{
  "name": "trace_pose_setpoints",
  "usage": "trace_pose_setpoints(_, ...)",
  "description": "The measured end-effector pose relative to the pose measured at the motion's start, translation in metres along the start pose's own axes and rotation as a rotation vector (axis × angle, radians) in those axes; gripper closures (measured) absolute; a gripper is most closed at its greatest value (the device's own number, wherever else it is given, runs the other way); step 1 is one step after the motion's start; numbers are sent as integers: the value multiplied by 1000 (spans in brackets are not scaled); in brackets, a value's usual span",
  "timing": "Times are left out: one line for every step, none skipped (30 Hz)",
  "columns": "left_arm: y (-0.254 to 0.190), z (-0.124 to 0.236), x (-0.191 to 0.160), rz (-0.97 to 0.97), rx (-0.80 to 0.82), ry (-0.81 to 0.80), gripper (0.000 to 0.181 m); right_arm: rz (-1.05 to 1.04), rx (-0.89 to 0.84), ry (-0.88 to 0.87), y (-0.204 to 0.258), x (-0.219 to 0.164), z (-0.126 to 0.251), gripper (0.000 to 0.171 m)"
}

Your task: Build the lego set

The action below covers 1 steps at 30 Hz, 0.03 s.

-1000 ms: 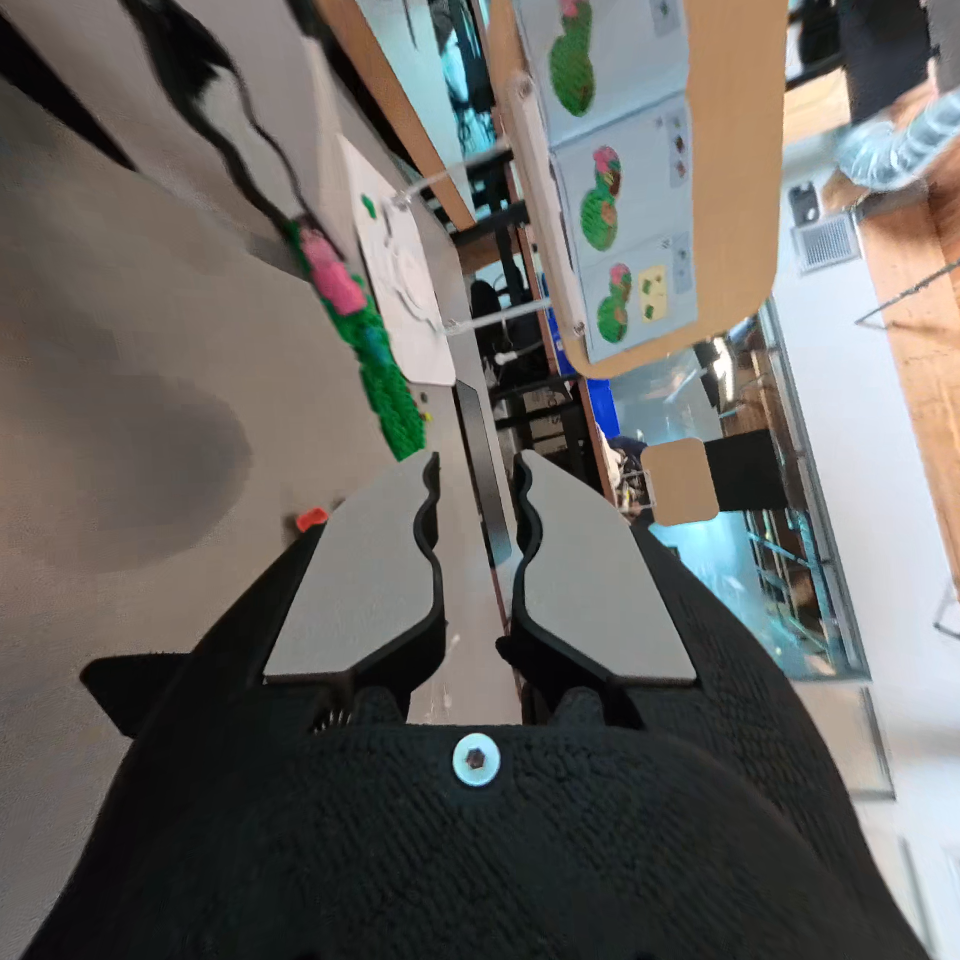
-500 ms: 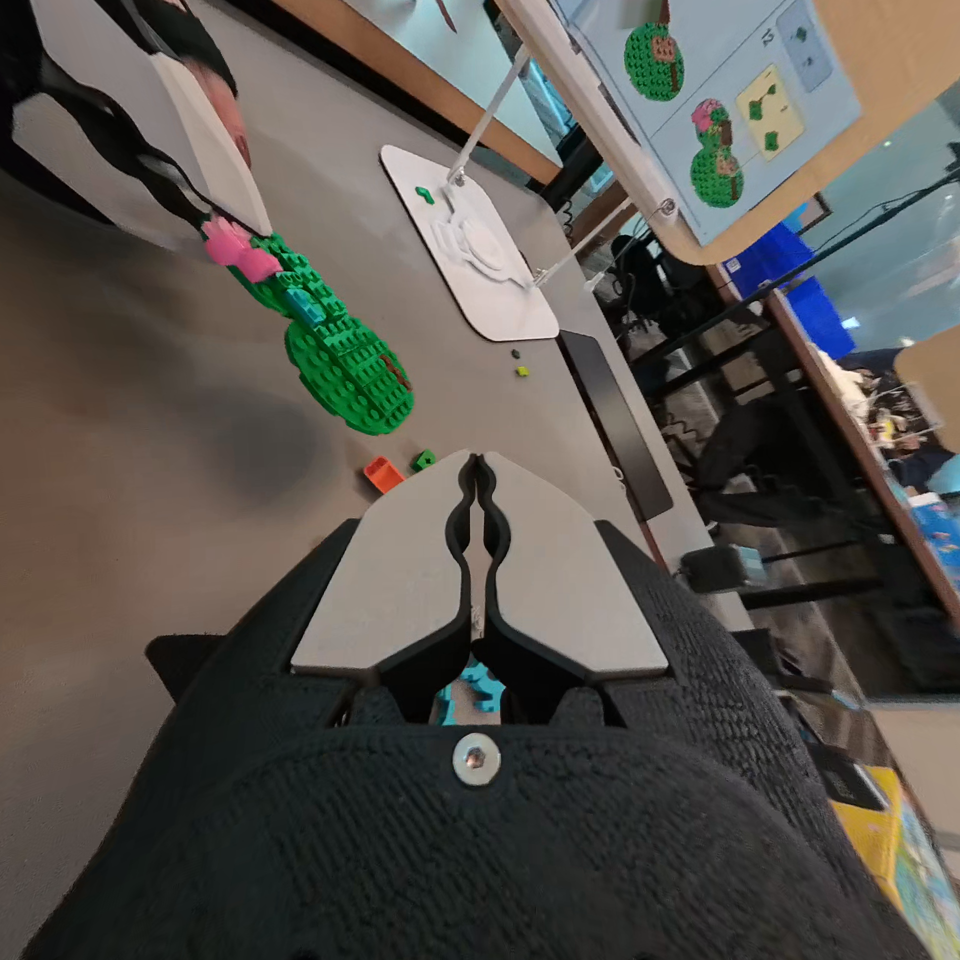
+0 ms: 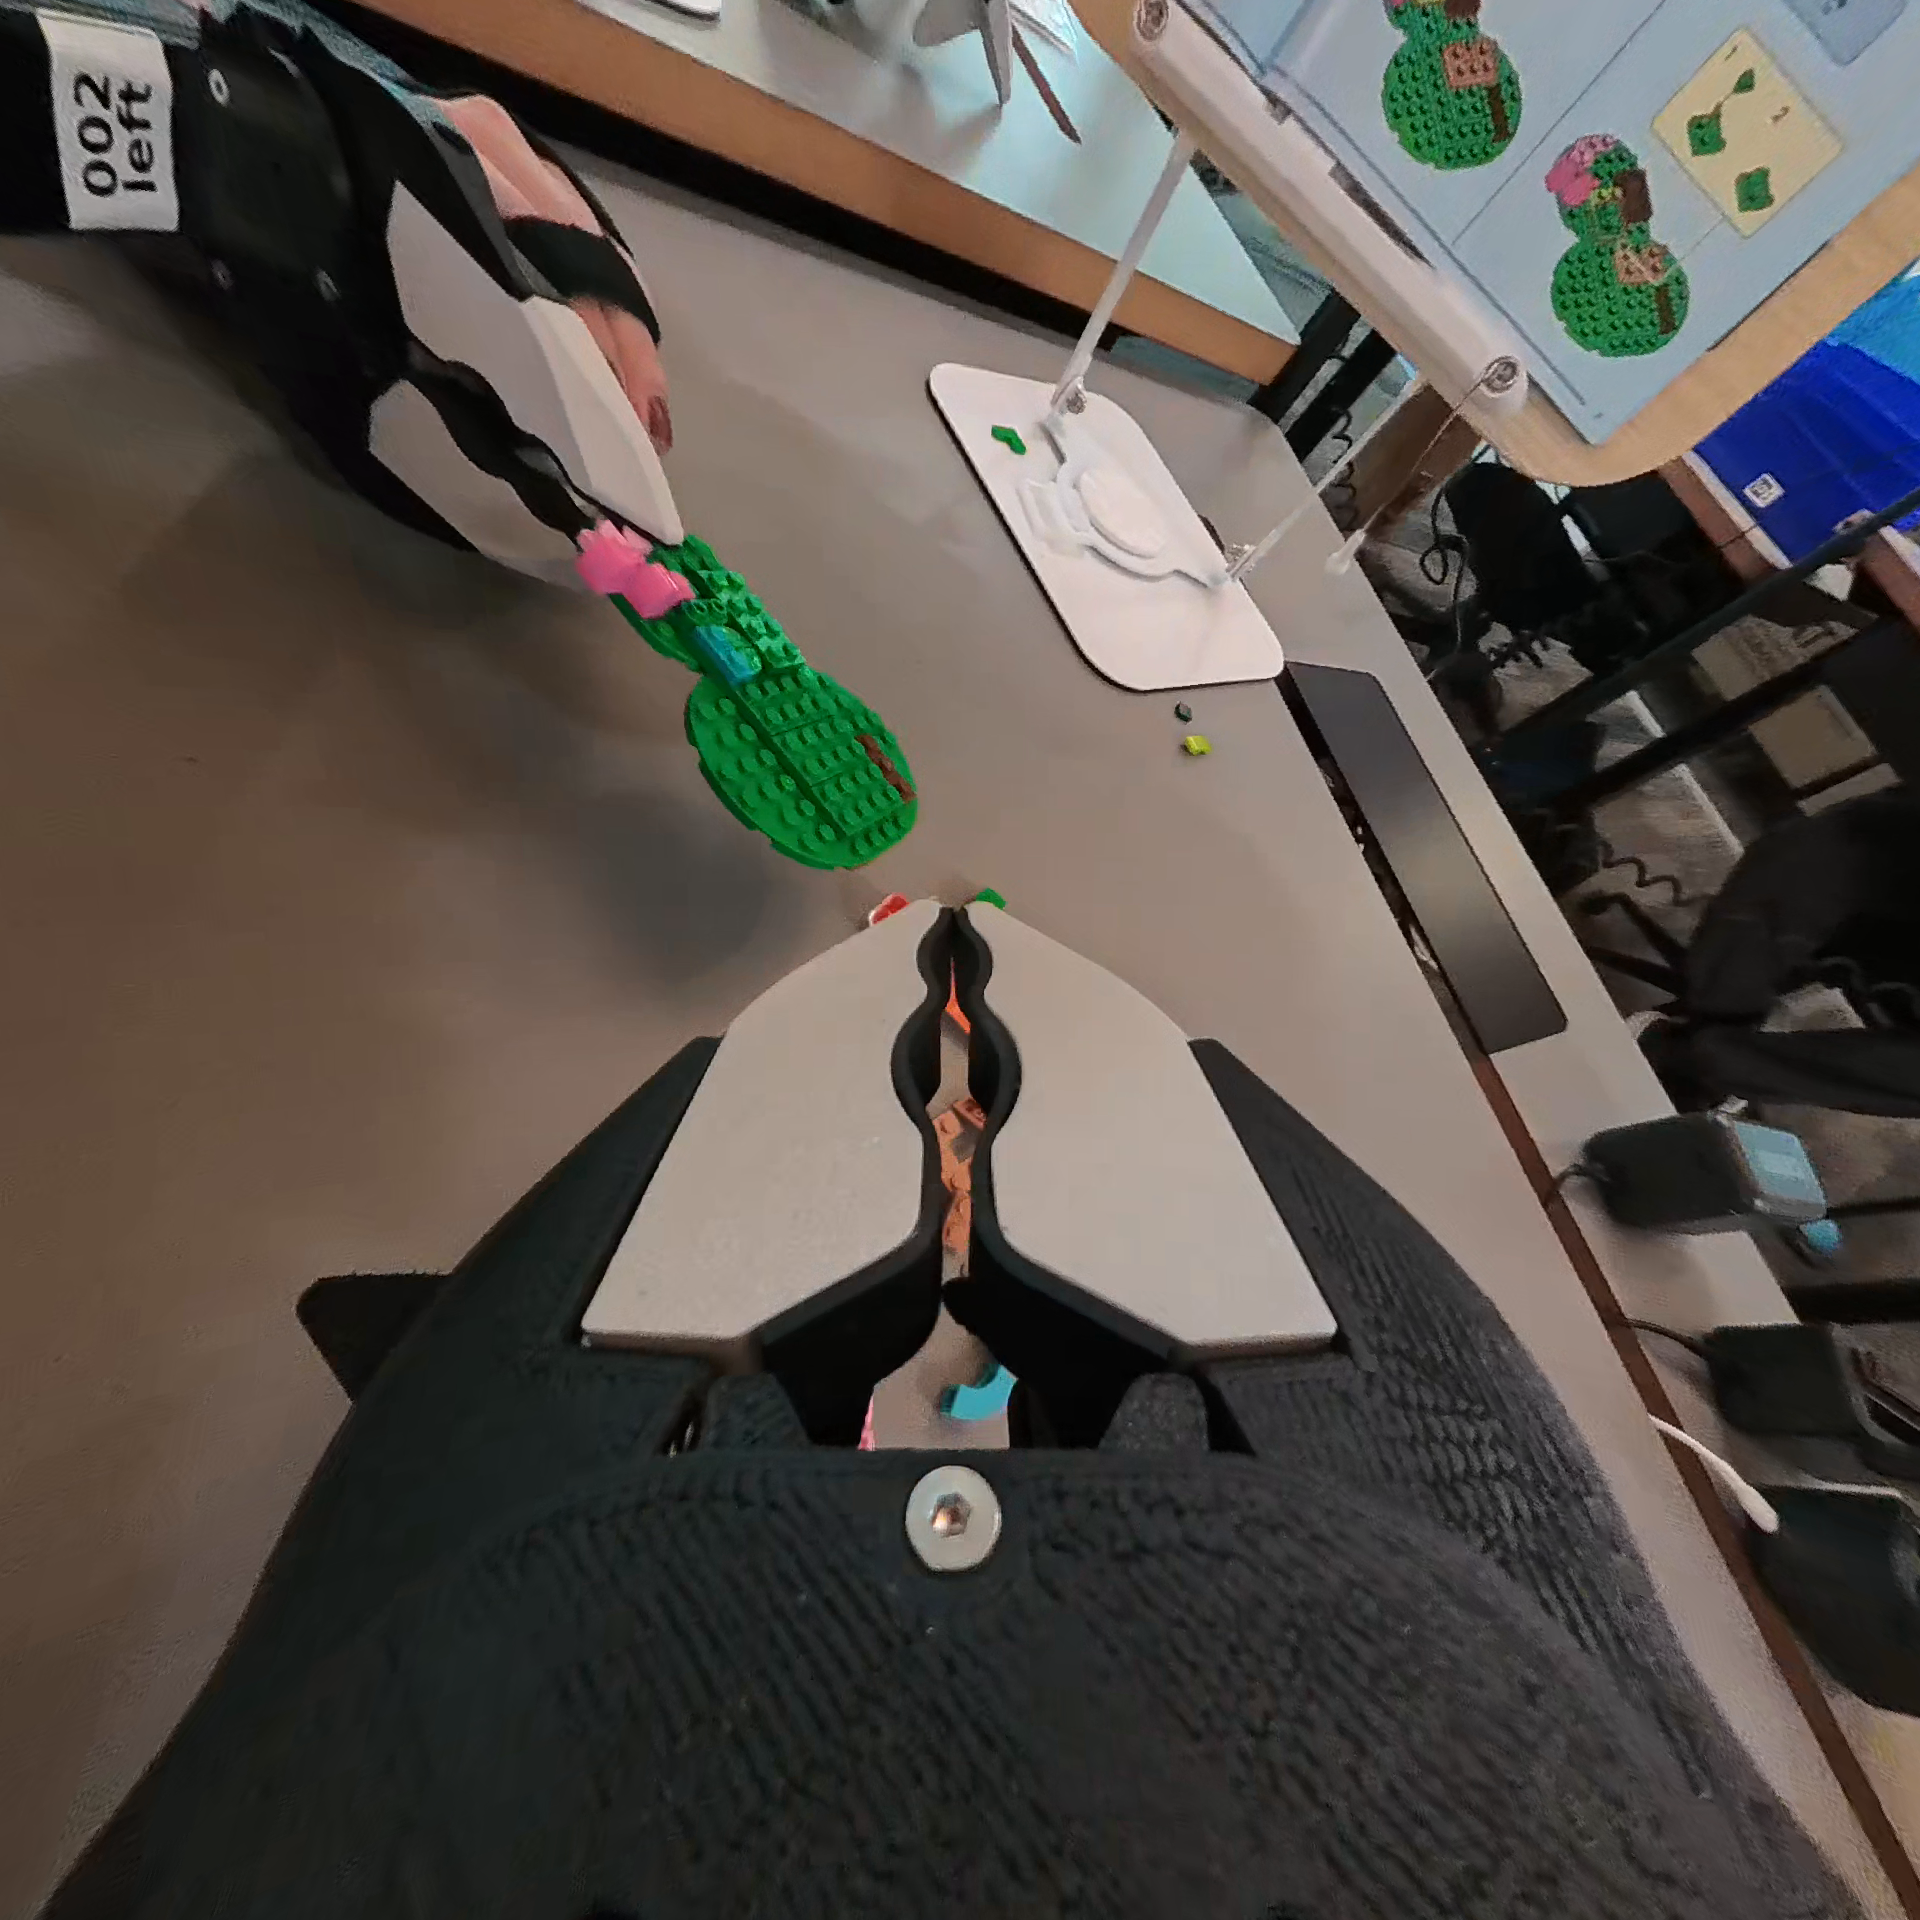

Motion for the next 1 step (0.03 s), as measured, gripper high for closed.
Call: trace_pose_setpoints(0, 0, 0, -1, -1, 0, 171, 2, -4, 8, -1, -1, 1, 171)
Point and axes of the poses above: each gripper's, where its closed fingertips meet, z back along the fingers, x out of its top, y = z × x across the jaws, the point moved 4 cm from there along z, back along the fingers, and after that the axes turned 14 degrees about x, right-handed, at the moved point
